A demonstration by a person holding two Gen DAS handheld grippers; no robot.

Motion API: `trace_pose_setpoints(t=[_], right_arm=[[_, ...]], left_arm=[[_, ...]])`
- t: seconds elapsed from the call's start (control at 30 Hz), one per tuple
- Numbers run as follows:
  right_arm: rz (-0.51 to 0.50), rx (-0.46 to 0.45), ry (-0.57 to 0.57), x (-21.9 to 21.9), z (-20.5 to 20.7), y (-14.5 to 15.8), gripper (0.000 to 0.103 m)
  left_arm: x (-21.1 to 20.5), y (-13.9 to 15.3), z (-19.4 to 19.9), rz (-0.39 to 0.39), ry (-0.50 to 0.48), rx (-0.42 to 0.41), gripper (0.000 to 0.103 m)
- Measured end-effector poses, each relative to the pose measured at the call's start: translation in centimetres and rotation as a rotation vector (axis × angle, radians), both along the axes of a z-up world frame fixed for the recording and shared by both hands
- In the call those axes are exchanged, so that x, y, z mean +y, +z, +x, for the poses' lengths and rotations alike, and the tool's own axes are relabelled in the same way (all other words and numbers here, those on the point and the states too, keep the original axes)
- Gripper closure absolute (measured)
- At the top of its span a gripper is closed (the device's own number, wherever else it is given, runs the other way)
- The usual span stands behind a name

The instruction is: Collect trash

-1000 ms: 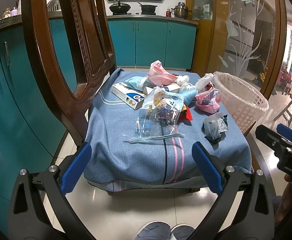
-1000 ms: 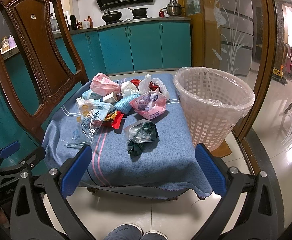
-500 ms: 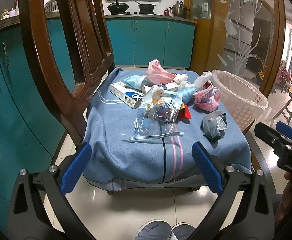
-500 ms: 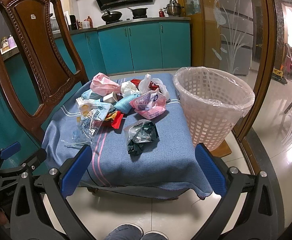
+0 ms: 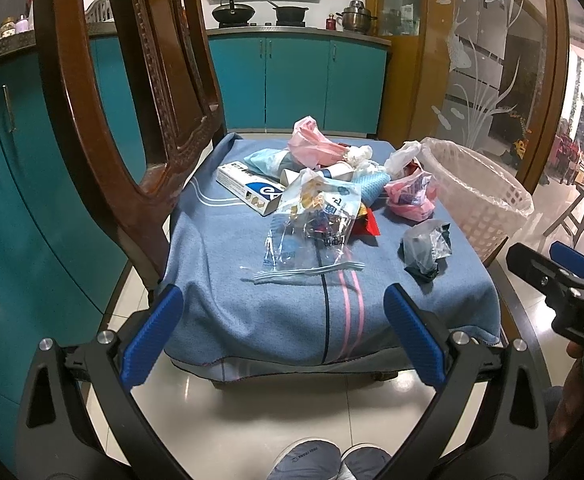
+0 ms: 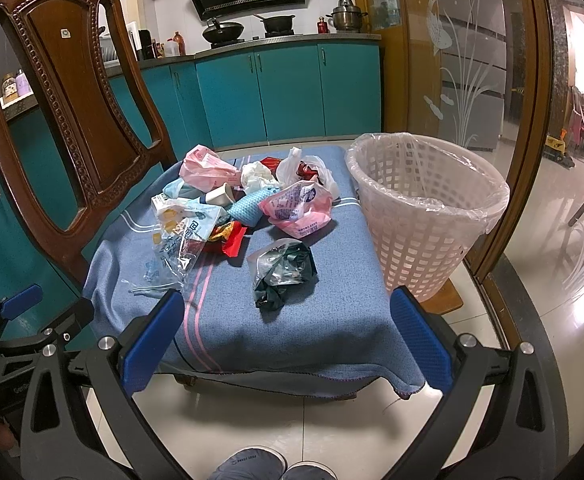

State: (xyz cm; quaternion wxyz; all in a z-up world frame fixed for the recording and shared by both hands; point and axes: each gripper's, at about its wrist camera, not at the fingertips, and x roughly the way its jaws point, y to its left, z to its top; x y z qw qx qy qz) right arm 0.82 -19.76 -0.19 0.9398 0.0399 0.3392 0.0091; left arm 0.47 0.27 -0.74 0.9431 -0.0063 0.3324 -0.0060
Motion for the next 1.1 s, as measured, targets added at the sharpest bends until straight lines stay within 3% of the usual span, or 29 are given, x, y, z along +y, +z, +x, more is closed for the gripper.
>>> trace_pose_setpoints(t=[0.27, 0.5, 0.6, 0.7, 0.77, 0.87, 0.93, 1.1], right_arm=[[0.01, -0.002, -0.007, -0.1, -0.1, 0.0, 0.003], [0.034, 0.003, -0.019, -0.5, 0.3, -0.2, 0.003], [0.026, -0.019, -0.028, -0.4, 1.0, -0.4, 0.003], [0.1, -0.112, 0.008, -0.7, 1.5, -0.7, 0.003], [0.087, -0.124, 0.061, -0.3, 2.4, -1.1, 0.003], [0.068, -0.062, 0.083, 0.3, 4.1, -2.5, 0.003], [0.026, -0.022, 0.074, 0.6, 5.0, -3.2, 0.003], [-0.052, 0.02, 0.075, 0.1, 6.5, -4.5, 0.003]], left_arm=[[-0.3, 0.0, 0.0, 0.027, -0.018, -0.014, 0.003], [1.5, -1.2, 0.6, -0.089, -0.007, -0.027, 0.003], [1.6, -2.3, 1.2, -0.066, 0.011, 0.006, 0.003], [0.7, -2.4, 1.0, -0.011, -0.017, -0.038, 0.003], [0.1, -2.7, 0.9, 0.041, -0.022, -0.043, 0.003], [0.4, -3.3, 1.4, -0.01, -0.035, 0.011, 0.003], [0.4, -3.4, 1.9, 0.008, -0.045, 0.059, 0.003], [1.2, -3.0, 2.2, 0.016, -0.047, 0.083, 0.003]])
